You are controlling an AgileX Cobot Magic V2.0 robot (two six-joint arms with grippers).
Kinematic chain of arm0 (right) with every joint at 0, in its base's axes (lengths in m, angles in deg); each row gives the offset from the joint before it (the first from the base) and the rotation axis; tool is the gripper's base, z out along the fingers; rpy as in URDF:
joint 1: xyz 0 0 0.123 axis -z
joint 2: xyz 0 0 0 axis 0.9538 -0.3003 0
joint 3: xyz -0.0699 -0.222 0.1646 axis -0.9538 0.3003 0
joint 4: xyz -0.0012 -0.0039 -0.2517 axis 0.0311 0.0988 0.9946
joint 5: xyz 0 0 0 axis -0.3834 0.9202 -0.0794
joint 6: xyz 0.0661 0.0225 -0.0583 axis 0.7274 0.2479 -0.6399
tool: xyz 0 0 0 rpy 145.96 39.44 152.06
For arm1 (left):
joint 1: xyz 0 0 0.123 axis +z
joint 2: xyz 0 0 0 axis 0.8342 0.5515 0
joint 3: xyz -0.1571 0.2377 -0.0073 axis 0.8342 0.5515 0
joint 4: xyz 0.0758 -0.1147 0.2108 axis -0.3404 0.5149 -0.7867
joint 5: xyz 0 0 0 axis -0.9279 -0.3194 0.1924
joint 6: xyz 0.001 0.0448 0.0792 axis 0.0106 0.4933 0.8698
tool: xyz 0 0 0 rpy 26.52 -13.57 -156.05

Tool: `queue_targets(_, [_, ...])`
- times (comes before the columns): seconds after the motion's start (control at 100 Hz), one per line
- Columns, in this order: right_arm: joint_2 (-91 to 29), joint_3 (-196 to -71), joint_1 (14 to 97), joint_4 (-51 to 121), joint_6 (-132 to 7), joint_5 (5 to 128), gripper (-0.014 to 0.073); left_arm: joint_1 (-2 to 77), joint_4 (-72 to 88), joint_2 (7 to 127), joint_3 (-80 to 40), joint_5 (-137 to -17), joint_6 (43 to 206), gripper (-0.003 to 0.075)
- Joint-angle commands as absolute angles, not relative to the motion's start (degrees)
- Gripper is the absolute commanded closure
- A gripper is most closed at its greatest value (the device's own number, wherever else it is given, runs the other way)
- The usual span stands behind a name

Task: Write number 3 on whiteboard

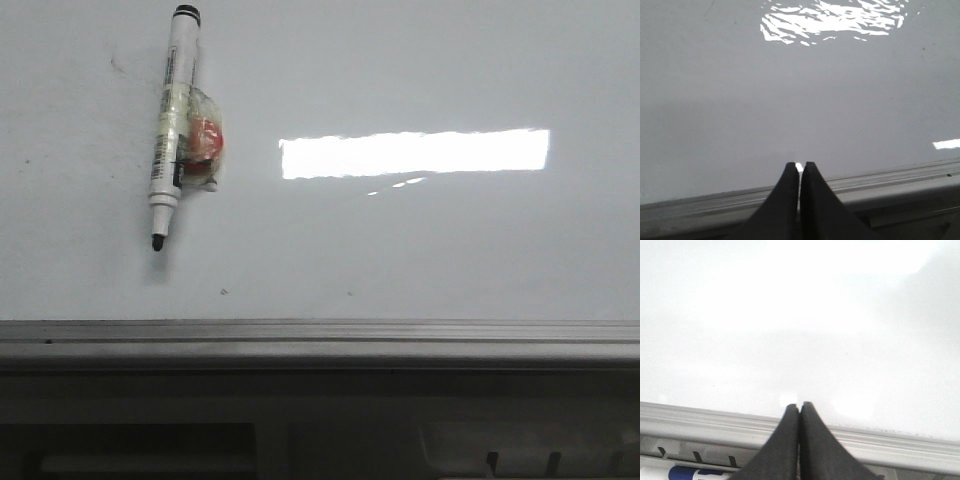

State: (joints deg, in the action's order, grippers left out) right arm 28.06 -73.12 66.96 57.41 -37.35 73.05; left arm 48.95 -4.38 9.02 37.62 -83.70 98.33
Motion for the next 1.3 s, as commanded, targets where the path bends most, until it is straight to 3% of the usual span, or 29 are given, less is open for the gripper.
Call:
queue_targets(0.0, [28.99,-71.27,67.37,58.67,-37.62,71.74,0.0656,48.99,-4.18,7.62,38.34,-80.95,97.91,0.0741])
queue_targets(1.019, [28.99,-71.27,67.37,58.67,-37.62,71.37,0.0656,48.99,-3.48,7.62,38.34,-80.95,97.91,0.0741])
queue_targets(1.109, [28.99,-71.27,67.37,58.67,-37.62,70.89,0.0656,48.99,3.20,7.62,38.34,-79.10,97.91,0.0741])
queue_targets(1.169, [28.99,-71.27,67.37,58.67,-37.62,69.11,0.0656,48.99,15.98,7.62,38.34,-76.07,97.91,0.0741])
queue_targets(1.289, [28.99,-71.27,67.37,55.17,-37.16,57.44,0.0656,48.99,35.76,7.62,38.34,-70.57,97.91,0.0741])
